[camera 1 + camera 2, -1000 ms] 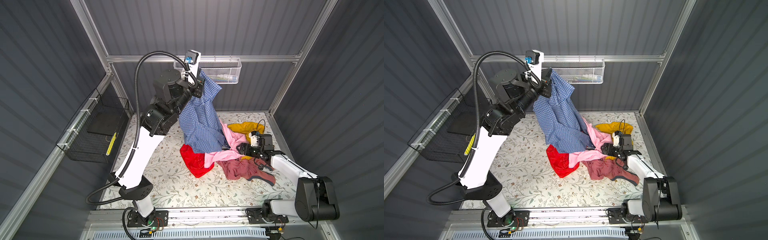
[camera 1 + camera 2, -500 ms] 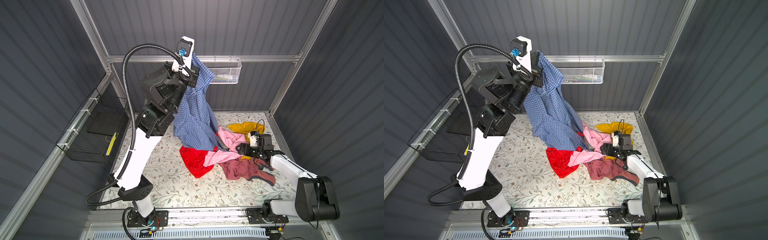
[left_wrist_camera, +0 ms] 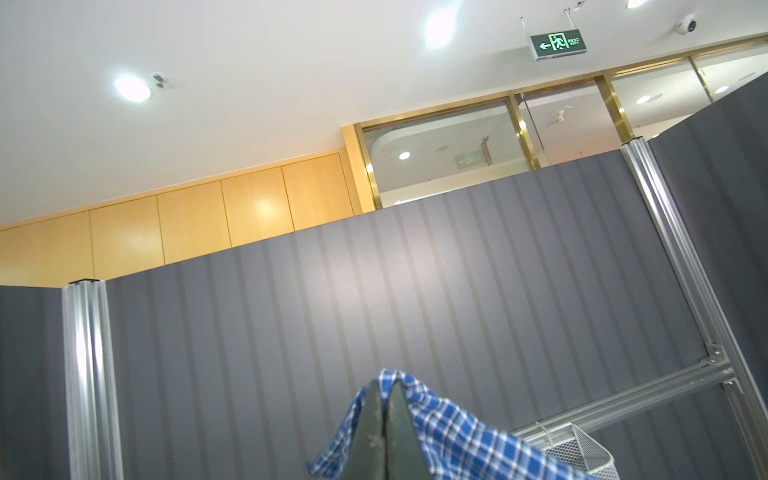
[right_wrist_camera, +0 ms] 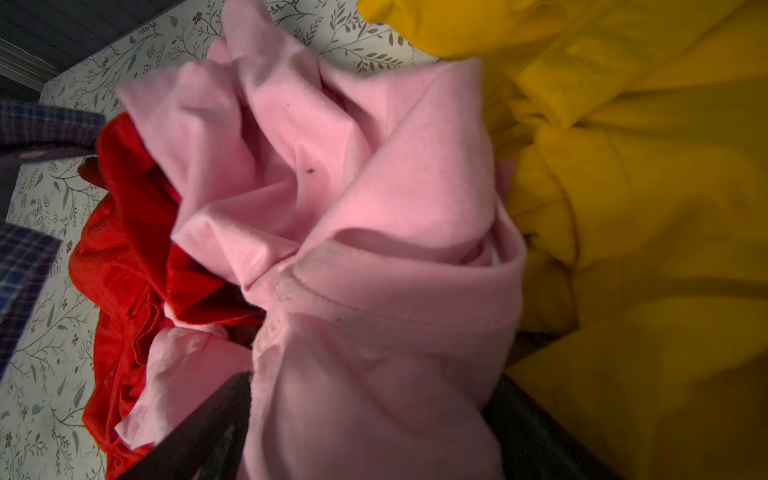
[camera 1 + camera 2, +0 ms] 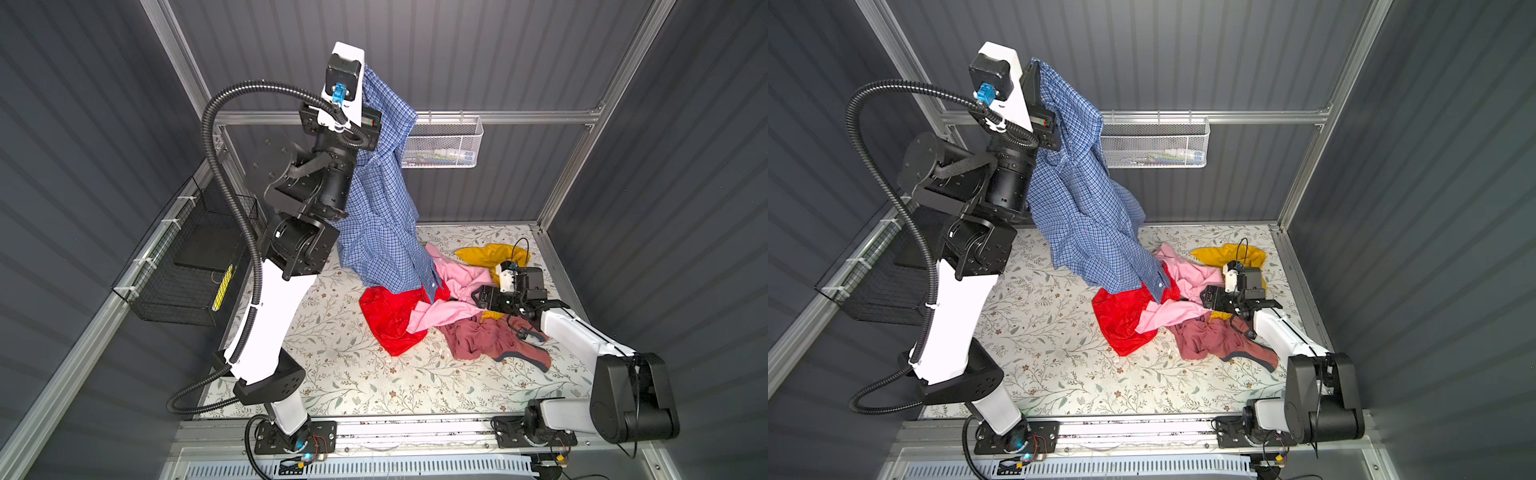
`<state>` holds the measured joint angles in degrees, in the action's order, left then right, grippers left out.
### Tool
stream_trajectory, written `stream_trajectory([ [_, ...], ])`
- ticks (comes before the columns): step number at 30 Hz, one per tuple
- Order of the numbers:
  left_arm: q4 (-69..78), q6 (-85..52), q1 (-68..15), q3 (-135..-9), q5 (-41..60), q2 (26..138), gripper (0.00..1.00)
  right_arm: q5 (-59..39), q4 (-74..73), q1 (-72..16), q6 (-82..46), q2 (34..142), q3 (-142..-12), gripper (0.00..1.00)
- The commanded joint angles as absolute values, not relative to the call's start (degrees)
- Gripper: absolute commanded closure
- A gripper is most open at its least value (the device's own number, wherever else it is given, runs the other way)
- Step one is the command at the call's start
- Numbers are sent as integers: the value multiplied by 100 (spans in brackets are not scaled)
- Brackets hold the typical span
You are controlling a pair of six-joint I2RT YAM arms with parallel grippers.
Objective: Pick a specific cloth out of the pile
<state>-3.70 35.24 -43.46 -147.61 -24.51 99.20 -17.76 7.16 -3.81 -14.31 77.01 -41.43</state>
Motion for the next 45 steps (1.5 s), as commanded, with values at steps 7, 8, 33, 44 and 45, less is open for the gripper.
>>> stream_trajectory([
  [7, -758, 3253, -3841, -13790, -3407, 9572, 100, -1767, 835, -448, -1351, 7788, -4342, 11],
  [8, -895, 3073, -3742, -13672, -3420, 9556, 100, -1768, 852, -457, -1345, 7787, -4351, 11],
  [33, -2668, -649, -3136, -10262, -2230, 9456, 100, -1687, 896, -504, -1303, 7552, -4158, 11],
  [44, -3695, -2068, -3133, -8157, -3607, 7414, 100, -1766, 844, -532, -1330, 7675, -4160, 11],
  [45, -3907, -2220, -3131, -8148, -3720, 7292, 100, -1796, 871, -537, -1313, 7718, -4202, 11],
])
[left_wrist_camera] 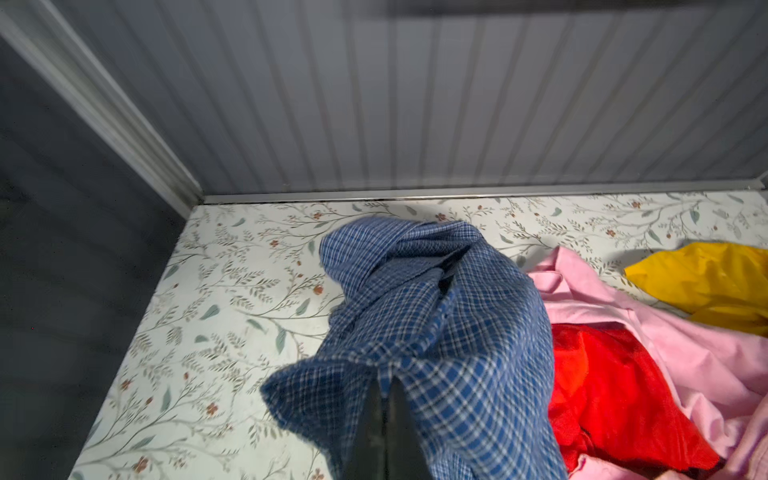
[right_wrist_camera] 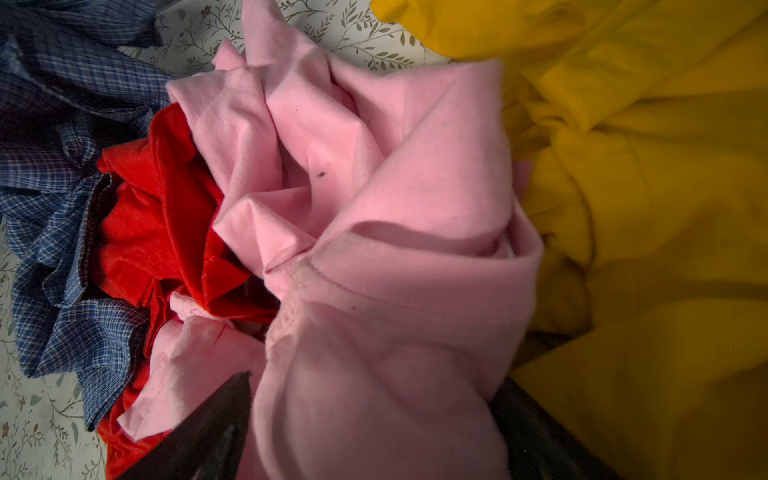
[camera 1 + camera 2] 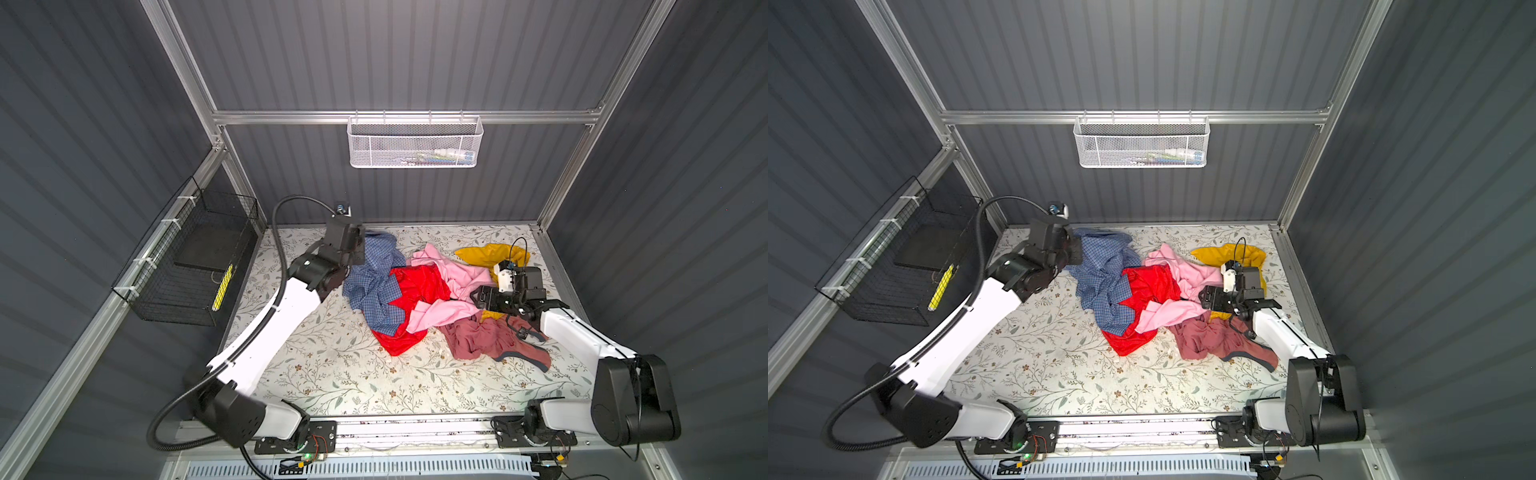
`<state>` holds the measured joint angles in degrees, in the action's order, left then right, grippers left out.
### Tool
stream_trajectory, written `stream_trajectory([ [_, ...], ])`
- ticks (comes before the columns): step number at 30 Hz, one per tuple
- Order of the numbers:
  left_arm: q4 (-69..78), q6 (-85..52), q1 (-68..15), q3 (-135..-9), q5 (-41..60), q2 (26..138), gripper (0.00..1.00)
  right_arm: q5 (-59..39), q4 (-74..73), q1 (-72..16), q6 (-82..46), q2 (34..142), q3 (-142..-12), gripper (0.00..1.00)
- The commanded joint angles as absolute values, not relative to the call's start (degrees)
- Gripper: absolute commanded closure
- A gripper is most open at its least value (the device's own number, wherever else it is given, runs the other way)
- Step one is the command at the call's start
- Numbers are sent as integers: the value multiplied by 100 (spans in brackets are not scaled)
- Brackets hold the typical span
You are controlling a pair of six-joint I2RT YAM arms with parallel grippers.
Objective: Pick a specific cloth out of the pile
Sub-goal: 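Lower the blue checked shirt onto the table beside the pile with the left gripper, then press the left gripper onto the blue checked shirt, spreading it on the table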
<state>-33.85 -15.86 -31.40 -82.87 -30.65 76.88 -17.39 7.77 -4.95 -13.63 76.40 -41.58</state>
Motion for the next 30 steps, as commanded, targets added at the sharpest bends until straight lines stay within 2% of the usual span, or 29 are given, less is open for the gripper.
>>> stream_trajectory([
  [1, -4103, -2336, -3138, -7892, -3712, 7193, 100, -1809, 908, -545, -1294, 7766, -4252, 11],
  [7, -4442, -3088, -3159, -7296, -2434, 7188, 100, -1855, 999, -624, -1210, 7974, -4420, 11],
  [19, -3711, -2823, -3384, -7640, -949, 8847, 99, -1768, 1046, -702, -1196, 7993, -4447, 11],
  [21, -3604, -2691, -3392, -7785, -702, 9005, 91, -1759, 1063, -708, -1189, 8008, -4463, 11],
  [27, -3679, -2225, -3568, -8003, -408, 9392, 42, -1748, 1123, -707, -1169, 8068, -4526, 11],
  [30, -3339, -2187, -3568, -7814, -18, 9376, 25, -1750, 1166, -712, -1138, 8061, -4544, 11],
])
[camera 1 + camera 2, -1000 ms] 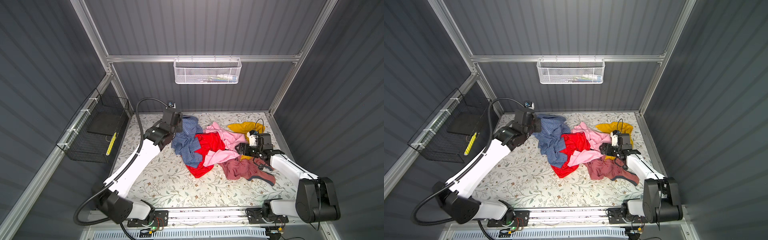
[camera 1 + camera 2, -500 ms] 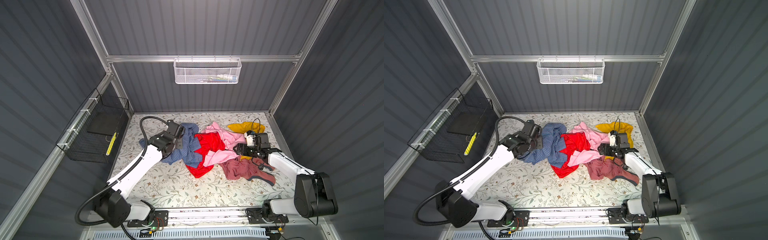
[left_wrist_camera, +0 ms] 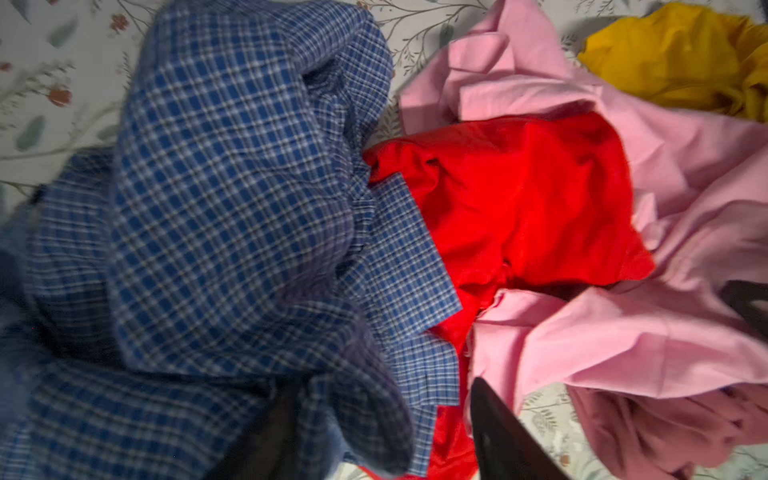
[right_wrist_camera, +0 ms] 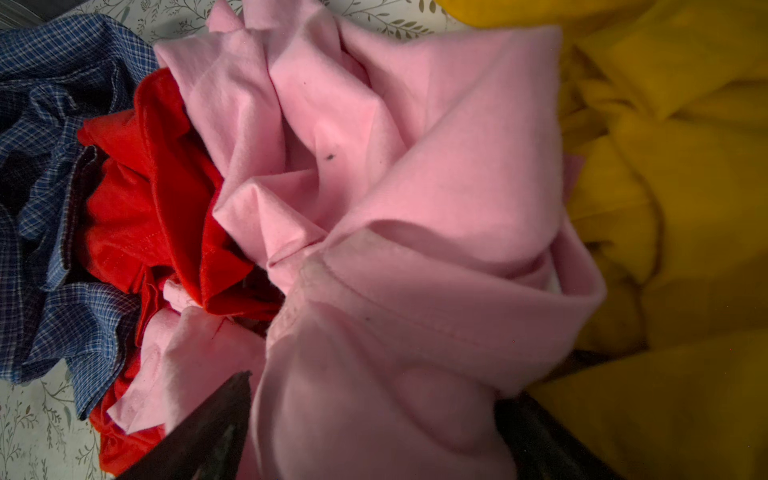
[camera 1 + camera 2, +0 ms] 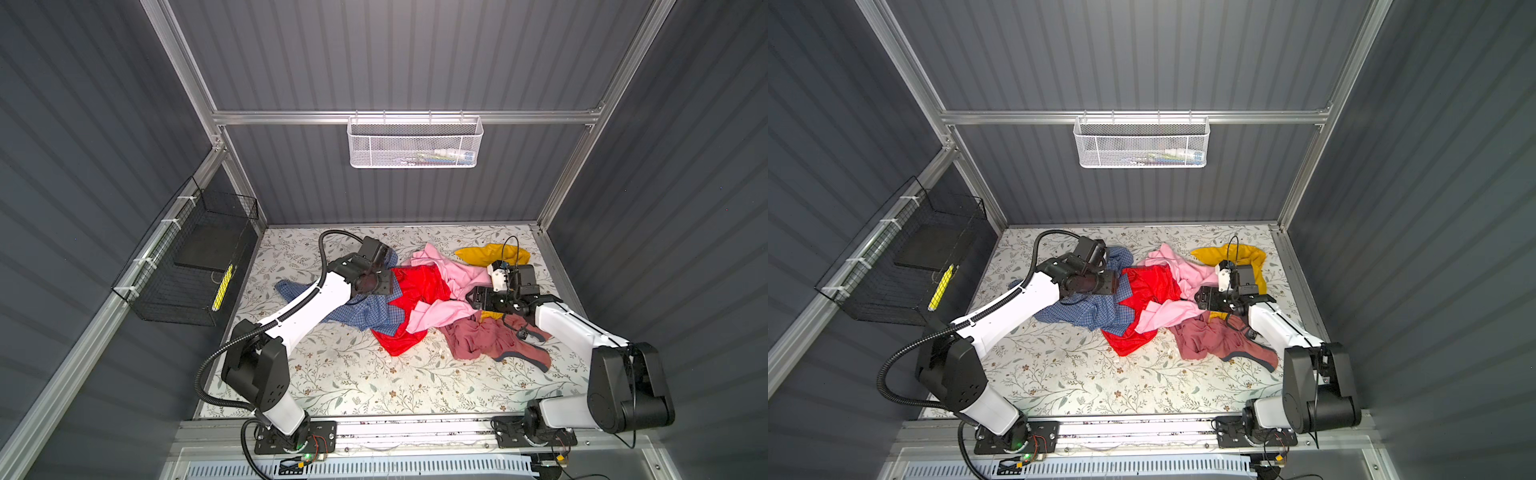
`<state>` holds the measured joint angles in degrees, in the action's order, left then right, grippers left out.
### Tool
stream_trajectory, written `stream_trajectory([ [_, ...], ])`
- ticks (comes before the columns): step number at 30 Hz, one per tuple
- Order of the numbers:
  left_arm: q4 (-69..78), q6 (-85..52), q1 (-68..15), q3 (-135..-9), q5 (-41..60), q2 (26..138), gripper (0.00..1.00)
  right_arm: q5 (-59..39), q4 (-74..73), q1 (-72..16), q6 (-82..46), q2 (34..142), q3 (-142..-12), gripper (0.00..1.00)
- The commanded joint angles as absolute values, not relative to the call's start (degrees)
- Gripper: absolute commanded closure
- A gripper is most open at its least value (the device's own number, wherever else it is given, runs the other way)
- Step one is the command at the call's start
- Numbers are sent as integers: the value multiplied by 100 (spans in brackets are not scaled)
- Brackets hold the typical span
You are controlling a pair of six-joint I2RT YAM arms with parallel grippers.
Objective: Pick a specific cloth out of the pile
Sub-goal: 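Press the left gripper onto the blue checked shirt, spreading it on the table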
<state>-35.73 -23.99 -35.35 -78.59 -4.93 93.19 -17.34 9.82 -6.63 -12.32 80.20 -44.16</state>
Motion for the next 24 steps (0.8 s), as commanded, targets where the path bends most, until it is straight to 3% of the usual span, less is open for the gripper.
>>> stream_trajectory([
  [1, -3306, -2195, -3564, -7800, 63, 9422, 23, -1749, 1175, -717, -1126, 8065, -4552, 11],
  [5, -3912, -2246, -3572, -8033, 260, 9928, 20, -1740, 1256, -712, -1083, 8053, -4570, 11],
  [10, -4530, -2292, -3684, -8381, 42, 10483, 27, -1696, 1370, -717, -1015, 8026, -4610, 11],
  [24, -4188, -2280, -3777, -7203, -502, 10061, 35, -1619, 1442, -713, -1000, 7990, -4625, 11],
])
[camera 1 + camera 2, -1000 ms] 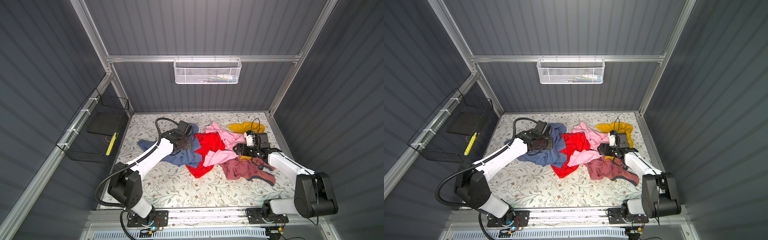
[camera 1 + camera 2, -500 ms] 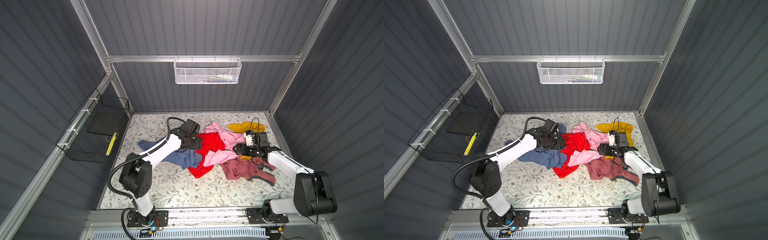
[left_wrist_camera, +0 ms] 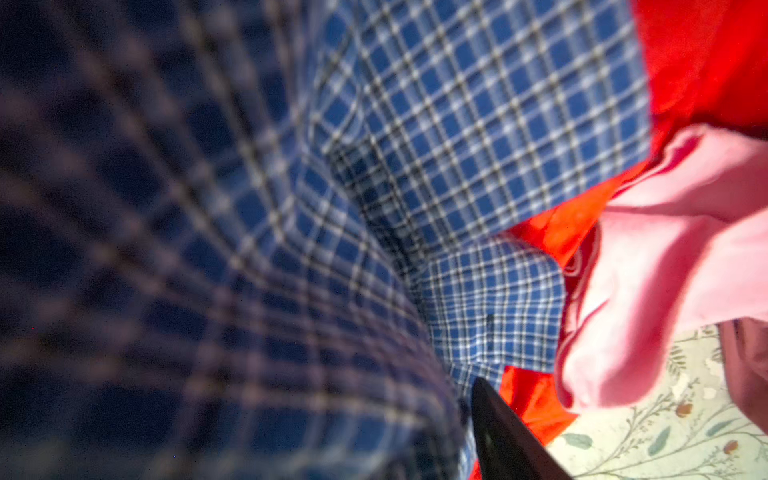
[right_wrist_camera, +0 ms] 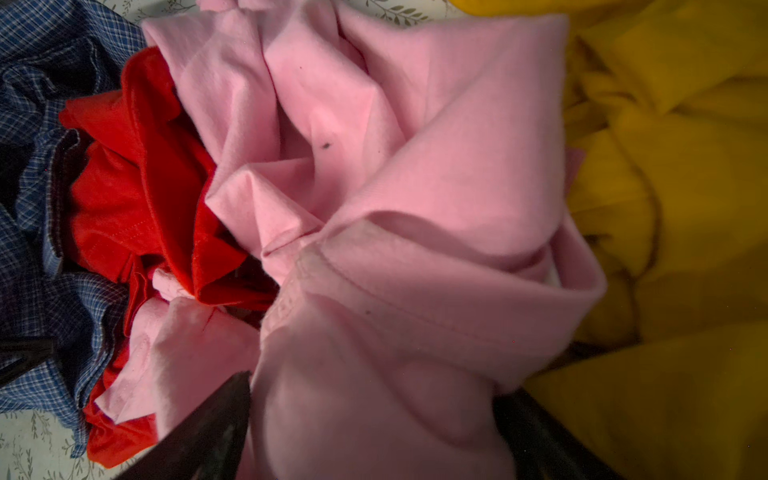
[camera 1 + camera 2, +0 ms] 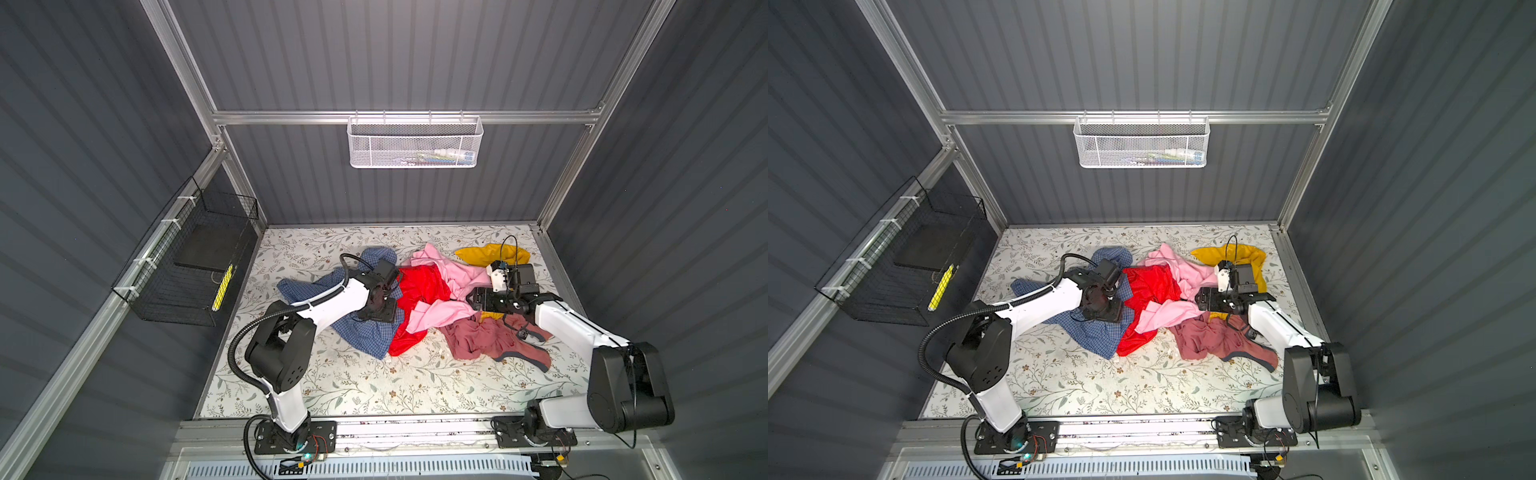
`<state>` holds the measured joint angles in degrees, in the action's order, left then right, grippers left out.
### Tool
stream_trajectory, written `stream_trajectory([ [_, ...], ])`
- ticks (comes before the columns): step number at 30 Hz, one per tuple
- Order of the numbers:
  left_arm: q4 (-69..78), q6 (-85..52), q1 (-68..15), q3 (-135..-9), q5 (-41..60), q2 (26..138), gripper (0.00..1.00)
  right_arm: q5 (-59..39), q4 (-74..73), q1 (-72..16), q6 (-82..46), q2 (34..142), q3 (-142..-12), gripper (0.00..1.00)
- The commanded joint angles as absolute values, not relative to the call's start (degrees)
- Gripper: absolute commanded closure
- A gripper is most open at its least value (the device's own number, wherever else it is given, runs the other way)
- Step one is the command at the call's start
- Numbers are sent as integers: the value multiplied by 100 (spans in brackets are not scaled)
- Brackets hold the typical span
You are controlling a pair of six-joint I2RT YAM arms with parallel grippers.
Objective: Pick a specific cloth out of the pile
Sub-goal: 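Press the left gripper onto the blue checked shirt, spreading it on the table, then grasp the blue checked shirt again and lift it high with the left gripper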
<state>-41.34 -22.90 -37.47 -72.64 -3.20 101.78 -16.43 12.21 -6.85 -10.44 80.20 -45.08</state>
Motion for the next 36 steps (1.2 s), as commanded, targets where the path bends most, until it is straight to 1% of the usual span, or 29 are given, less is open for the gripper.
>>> stream_trajectory([
  [1, -4176, -2311, -3777, -7217, -596, 10109, 36, -1617, 1451, -712, -991, 7990, -4640, 11],
  [4, -3929, -2459, -3771, -7208, -917, 10119, 40, -1607, 1502, -712, -948, 7996, -4689, 11],
  [8, -3537, -2582, -3731, -7110, -1002, 10073, 43, -1600, 1621, -712, -880, 8007, -4794, 11],
  [9, -3444, -2608, -3711, -7088, -985, 10095, 46, -1592, 1642, -712, -869, 7999, -4815, 11],
  [11, -3308, -2622, -3693, -7072, -941, 10154, 57, -1556, 1689, -717, -846, 7977, -4834, 11],
  [14, -3246, -2642, -3691, -7142, -1034, 10216, 86, -1473, 1688, -717, -827, 7892, -4791, 11],
  [16, -3240, -2653, -3691, -7138, -1249, 10076, 100, -1432, 1680, -717, -818, 7825, -4751, 11],
  [22, -3313, -2453, -3691, -7073, -2171, 9125, 100, -1246, 1589, -713, -826, 7625, -4666, 11],
  [25, -3538, -2239, -3691, -7303, -2689, 8695, 100, -1099, 1475, -712, -868, 7490, -4608, 10],
  [29, -3828, -1768, -3691, -7961, -3239, 8349, 100, -903, 1274, -712, -951, 7300, -4514, 10],
  [31, -4001, -1486, -3691, -8500, -3465, 8241, 100, -833, 1180, -714, -984, 7220, -4466, 10],
  [36, -4227, -775, -3691, -9564, -3873, 8218, 100, -652, 1095, -712, -1006, 7054, -4430, 10],
])
